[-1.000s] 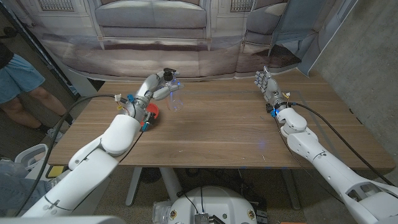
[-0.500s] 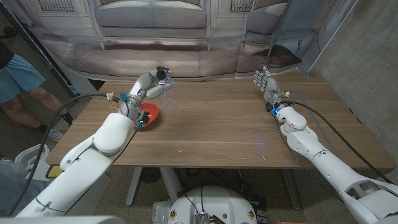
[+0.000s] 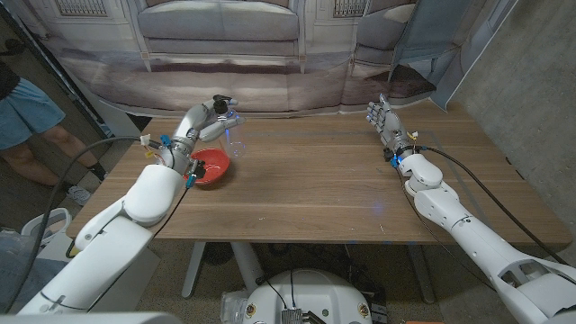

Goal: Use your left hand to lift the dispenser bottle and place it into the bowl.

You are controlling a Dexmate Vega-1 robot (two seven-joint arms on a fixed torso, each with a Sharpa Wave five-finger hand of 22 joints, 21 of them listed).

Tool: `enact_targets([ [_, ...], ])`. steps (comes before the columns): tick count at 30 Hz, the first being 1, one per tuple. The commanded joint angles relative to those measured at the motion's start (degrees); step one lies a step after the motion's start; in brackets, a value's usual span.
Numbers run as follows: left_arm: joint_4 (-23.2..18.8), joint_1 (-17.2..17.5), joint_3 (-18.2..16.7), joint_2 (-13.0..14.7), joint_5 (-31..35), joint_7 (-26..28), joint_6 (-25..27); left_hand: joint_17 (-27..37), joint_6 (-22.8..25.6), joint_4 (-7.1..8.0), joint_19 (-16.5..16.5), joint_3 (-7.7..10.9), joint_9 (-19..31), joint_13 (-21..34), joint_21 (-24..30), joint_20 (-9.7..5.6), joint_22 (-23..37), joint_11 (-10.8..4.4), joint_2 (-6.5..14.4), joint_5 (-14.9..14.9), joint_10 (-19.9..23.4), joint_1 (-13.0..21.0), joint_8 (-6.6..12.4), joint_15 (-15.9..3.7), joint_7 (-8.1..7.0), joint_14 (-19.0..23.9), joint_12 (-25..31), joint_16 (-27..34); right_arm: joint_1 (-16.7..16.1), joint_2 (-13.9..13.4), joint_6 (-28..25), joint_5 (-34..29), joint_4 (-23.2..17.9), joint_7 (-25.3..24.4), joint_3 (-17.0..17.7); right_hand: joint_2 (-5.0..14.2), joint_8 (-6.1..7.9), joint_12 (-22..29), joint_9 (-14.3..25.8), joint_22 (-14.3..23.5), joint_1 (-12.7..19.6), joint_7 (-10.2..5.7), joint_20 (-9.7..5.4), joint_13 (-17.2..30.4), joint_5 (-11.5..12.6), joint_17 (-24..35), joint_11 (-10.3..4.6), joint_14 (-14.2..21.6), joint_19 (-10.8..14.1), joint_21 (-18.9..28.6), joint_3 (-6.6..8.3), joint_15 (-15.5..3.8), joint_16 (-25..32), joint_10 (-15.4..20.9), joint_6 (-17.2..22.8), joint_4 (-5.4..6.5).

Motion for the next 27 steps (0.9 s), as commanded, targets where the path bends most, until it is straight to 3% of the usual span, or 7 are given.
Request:
enact_targets([
  [1, 0.26, 2.48, -3.06, -1.03, 1.20, 1.73, -1.87, 0.11, 0.54, 0.20, -0.02, 0.46, 0.14, 0.25, 0.35, -0.65, 0.15, 0.09, 2.00, 0.27, 0.47, 1.29, 0.32, -2.74, 0.01, 2.16, -0.14, -0.09, 0.27, 0.18, -0.58, -0.48, -0.36, -0.64, -0.32, 0.34, 0.18, 0.39, 0.17, 0.18, 0.41, -0.01, -0.10, 0.20, -0.13, 0.20, -0.03, 0.46, 0.31, 0.21, -0.08, 0.12, 0.18, 0.66, 0.59, -0.18],
  [27, -0.63, 6.34, -9.26, -3.06, 1.91, 1.78, -2.69, 0.33, 0.43, 0.37, -0.83, 0.52, -0.11, 0.57, 0.41, -0.95, 0.16, -0.10, 1.87, 0.12, 0.47, 1.02, 0.21, -3.08, -0.67, 1.66, -0.47, -0.51, 0.30, 0.14, -1.18, -0.91, -0.93, -1.12, -0.59, 0.39, 0.12, 0.31, 0.18, 0.19, 0.40, -0.07, -0.09, 0.20, -0.16, 0.21, 0.08, 0.53, 0.15, 0.05, -0.16, 0.08, 0.05, 0.74, 0.65, -0.28],
])
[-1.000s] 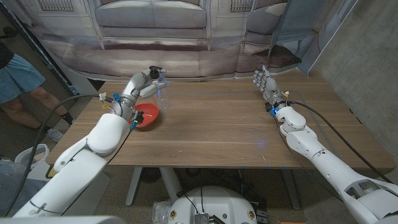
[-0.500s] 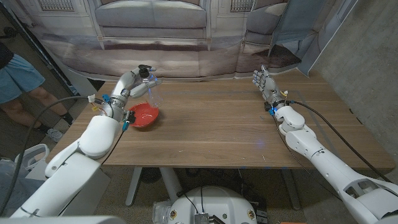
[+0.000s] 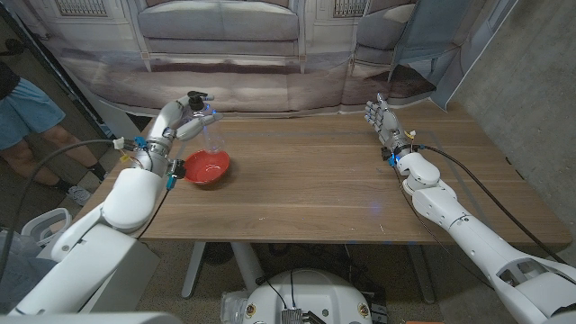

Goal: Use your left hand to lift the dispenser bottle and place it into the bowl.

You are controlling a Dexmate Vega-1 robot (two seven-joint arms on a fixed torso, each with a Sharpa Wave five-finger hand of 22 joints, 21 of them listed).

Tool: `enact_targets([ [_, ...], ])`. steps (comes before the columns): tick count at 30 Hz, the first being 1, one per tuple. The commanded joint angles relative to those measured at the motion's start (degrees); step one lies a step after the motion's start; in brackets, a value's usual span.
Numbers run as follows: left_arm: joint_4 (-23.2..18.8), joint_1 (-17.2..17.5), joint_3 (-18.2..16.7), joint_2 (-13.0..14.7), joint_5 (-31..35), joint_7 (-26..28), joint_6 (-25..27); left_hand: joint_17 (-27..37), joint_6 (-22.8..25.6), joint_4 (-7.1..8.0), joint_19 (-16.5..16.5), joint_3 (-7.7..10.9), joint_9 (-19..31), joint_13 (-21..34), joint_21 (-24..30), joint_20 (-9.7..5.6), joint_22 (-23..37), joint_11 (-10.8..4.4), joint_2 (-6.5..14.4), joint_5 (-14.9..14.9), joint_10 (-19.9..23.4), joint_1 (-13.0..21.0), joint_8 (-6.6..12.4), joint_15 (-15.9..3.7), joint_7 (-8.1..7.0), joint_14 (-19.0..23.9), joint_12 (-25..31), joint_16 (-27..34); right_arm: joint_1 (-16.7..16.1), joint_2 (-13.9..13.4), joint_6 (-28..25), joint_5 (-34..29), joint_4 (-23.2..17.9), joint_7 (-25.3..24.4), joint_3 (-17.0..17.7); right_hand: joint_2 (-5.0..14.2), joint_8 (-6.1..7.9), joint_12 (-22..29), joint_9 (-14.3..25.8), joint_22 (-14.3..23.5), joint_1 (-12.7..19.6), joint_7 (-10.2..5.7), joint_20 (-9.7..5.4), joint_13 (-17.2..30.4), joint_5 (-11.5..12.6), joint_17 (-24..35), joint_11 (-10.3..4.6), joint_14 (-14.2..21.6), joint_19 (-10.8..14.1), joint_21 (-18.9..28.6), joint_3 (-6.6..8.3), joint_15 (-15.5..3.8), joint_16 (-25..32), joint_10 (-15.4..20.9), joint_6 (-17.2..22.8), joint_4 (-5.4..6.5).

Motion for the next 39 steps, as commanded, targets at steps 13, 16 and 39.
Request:
enact_targets([
  [13, 2.23, 3.13, -5.93, -3.27, -1.56, 0.07, -3.10, 0.43, 0.23, 0.50, -0.71, 0.49, -0.19, 0.28, 0.38, -0.47, 0.19, -0.41, 1.54, 0.19, 0.48, 1.02, 0.22, -3.10, -0.51, 1.37, -0.23, -0.36, -0.02, -0.13, -0.84, -0.45, -1.09, -0.56, -0.35, 0.42, 0.08, 0.23, 0.18, 0.19, 0.40, 0.17, -0.15, 0.20, -0.17, 0.21, -0.02, 0.59, 0.26, 0.05, 0.04, 0.12, 0.00, 0.39, 0.44, -0.10],
  [16, 2.80, 3.09, -6.38, -3.60, -1.95, 0.09, -3.36, 0.46, 0.29, 0.48, -0.78, 0.53, -0.21, 0.32, 0.40, -0.49, 0.19, -0.46, 1.55, 0.18, 0.48, 1.05, 0.24, -3.22, -0.45, 1.51, -0.27, -0.33, -0.06, -0.27, -0.88, -0.66, -1.37, -0.59, -0.42, 0.44, 0.07, 0.25, 0.18, 0.19, 0.40, 0.15, -0.14, 0.20, -0.17, 0.21, 0.15, 0.59, 0.27, 0.03, 0.03, 0.19, -0.03, 0.48, 0.44, -0.12],
  [39, 6.87, 0.87, -7.00, -4.14, -3.09, 0.08, -1.99, 0.60, 0.44, 0.44, -1.41, 0.67, -0.32, 0.59, 0.51, -0.48, 0.23, -0.84, 1.46, 0.13, 0.78, 1.06, 0.30, -3.39, -0.96, 0.92, -0.44, -0.72, -0.04, -0.27, -1.82, -1.51, -2.13, -1.56, -0.88, 0.47, 0.02, 0.16, 0.18, 0.20, 0.35, 0.17, -0.11, 0.20, -0.19, 0.23, 0.12, 0.64, 0.28, -0.04, -0.07, 0.10, -0.11, 0.49, 0.45, -0.19],
])
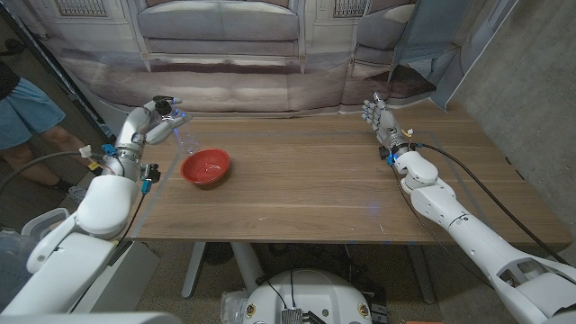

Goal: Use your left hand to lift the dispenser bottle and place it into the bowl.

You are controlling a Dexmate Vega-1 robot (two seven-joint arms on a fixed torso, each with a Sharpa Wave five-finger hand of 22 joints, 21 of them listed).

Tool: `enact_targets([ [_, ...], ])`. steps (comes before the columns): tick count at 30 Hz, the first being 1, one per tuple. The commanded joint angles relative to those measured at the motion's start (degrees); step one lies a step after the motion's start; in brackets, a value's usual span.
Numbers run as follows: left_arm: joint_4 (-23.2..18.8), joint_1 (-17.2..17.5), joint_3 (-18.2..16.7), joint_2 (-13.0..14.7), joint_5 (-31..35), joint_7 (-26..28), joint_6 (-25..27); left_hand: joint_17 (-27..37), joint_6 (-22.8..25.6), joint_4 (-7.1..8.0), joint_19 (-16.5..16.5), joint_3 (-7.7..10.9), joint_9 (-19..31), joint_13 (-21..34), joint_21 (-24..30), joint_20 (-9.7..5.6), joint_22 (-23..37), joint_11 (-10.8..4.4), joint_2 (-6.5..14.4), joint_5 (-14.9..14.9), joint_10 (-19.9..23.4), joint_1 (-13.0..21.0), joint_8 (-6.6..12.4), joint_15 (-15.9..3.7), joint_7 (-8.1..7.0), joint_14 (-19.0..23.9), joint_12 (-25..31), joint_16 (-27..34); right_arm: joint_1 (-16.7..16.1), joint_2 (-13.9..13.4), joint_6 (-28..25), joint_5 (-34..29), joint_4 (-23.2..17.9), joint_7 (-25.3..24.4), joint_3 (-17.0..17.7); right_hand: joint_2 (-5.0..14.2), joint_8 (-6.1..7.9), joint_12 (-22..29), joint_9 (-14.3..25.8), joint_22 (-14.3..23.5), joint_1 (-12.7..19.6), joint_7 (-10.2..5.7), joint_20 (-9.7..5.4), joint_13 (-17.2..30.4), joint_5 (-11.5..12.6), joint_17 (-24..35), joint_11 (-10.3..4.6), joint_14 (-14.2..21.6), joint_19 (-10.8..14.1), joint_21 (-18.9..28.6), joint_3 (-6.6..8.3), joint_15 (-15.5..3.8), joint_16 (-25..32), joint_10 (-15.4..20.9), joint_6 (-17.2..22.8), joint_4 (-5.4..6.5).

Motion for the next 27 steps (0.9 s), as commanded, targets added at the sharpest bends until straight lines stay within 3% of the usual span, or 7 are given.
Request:
enact_targets([
  [1, 2.09, -1.09, -0.14, -0.18, -0.39, 0.07, 0.71, 0.10, 0.13, 0.43, -0.44, 0.68, -0.06, 0.36, 0.51, 0.18, 0.24, -0.08, 1.48, 0.19, 0.13, 1.03, 0.29, -3.04, -0.41, 1.20, -0.20, -0.31, 0.07, 0.01, -0.49, -0.62, -0.27, -0.62, -0.30, 0.47, 0.02, 0.16, 0.18, 0.20, 0.35, 0.17, -0.11, 0.20, -0.20, 0.23, 0.13, 0.31, 0.28, -0.05, -0.09, -0.17, -0.11, 0.51, 0.45, -0.20],
  [27, 8.50, -8.26, 4.43, 1.87, -1.21, -0.52, 1.57, 0.21, 0.36, 0.33, -1.44, 0.93, -0.21, 0.62, 0.47, 0.03, 0.26, -0.42, 1.50, 0.15, 0.47, 1.23, 0.36, -3.58, -0.60, 1.20, -0.37, -0.42, 2.07, 1.45, 0.12, -0.98, 3.10, -0.03, -0.98, 0.55, 0.00, 0.06, 0.18, 0.21, 0.30, 0.15, -0.04, 0.21, -0.22, 0.24, -0.04, 0.38, 0.33, -0.10, -0.19, -0.15, -0.17, 0.49, 0.51, -0.29],
])
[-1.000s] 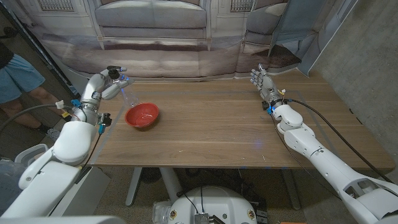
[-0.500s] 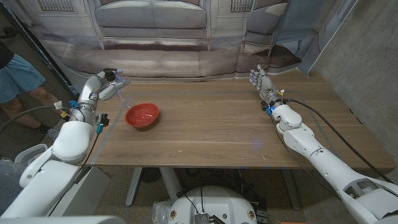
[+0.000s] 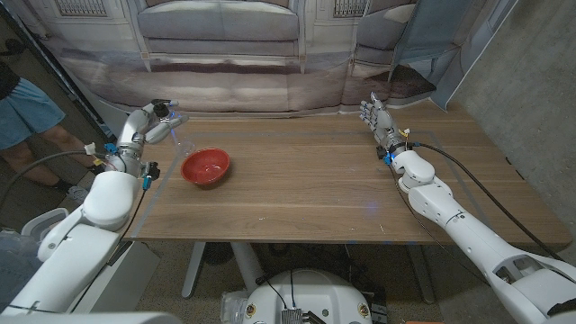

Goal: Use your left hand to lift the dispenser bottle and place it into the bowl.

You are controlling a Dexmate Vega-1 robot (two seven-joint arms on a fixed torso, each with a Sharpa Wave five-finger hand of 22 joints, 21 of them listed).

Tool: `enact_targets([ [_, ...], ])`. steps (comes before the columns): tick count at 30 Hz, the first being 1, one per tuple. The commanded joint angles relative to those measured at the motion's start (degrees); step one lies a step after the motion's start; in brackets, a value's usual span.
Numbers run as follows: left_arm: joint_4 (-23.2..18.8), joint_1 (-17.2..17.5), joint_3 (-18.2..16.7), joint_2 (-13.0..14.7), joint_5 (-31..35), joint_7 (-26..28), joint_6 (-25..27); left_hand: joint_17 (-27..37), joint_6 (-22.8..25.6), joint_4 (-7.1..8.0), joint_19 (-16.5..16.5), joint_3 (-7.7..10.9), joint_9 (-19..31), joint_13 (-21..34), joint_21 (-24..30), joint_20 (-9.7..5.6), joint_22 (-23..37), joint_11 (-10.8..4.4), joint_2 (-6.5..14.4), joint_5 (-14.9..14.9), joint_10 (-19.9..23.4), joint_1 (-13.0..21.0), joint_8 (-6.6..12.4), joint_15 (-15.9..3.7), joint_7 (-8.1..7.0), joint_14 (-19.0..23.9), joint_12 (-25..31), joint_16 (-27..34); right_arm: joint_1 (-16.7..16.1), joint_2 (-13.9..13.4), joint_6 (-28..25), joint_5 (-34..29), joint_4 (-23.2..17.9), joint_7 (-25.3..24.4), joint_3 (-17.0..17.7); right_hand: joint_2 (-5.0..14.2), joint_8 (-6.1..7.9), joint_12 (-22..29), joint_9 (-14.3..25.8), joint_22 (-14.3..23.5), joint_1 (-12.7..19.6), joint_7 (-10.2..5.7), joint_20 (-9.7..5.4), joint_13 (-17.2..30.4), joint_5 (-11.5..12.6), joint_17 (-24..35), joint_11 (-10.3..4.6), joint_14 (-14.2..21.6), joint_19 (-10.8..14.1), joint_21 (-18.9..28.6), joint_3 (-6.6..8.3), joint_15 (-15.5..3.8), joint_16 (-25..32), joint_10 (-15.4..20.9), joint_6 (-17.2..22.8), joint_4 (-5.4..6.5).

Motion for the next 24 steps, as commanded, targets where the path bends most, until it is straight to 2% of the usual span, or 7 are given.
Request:
enact_targets([
  [1, 3.30, -3.60, 2.53, 1.11, -0.48, -0.57, 0.18, 0.22, 0.04, -0.07, -0.26, 0.55, 0.06, 0.09, 0.24, 0.02, 0.27, -0.33, 1.11, 0.49, 0.37, 0.43, 0.35, -3.62, -0.34, 1.22, 0.01, 0.02, 0.81, 0.75, 0.12, -0.04, 1.44, -0.08, -0.21, 0.55, 0.00, 0.05, 0.18, 0.21, 0.30, -0.03, -0.04, 0.21, -0.22, 0.24, -0.01, 0.40, 0.33, -0.11, -0.03, -0.14, -0.17, 0.49, 0.32, -0.12],
  [24, 6.36, -5.86, 6.42, 1.40, -1.24, 0.09, -0.22, 0.31, 0.17, -0.15, -0.55, 0.75, -0.04, 0.32, 0.43, 0.07, 0.29, -0.23, 1.07, 0.46, 0.48, 0.57, 0.40, -3.53, -0.33, 1.07, -0.21, -0.12, 1.40, 1.02, 0.42, 0.03, 2.43, 0.25, -0.27, 0.59, -0.03, 0.02, 0.18, 0.22, 0.26, -0.09, 0.01, 0.21, -0.23, 0.25, 0.11, 0.46, 0.35, -0.16, -0.12, -0.10, -0.20, 0.58, 0.31, -0.20],
])
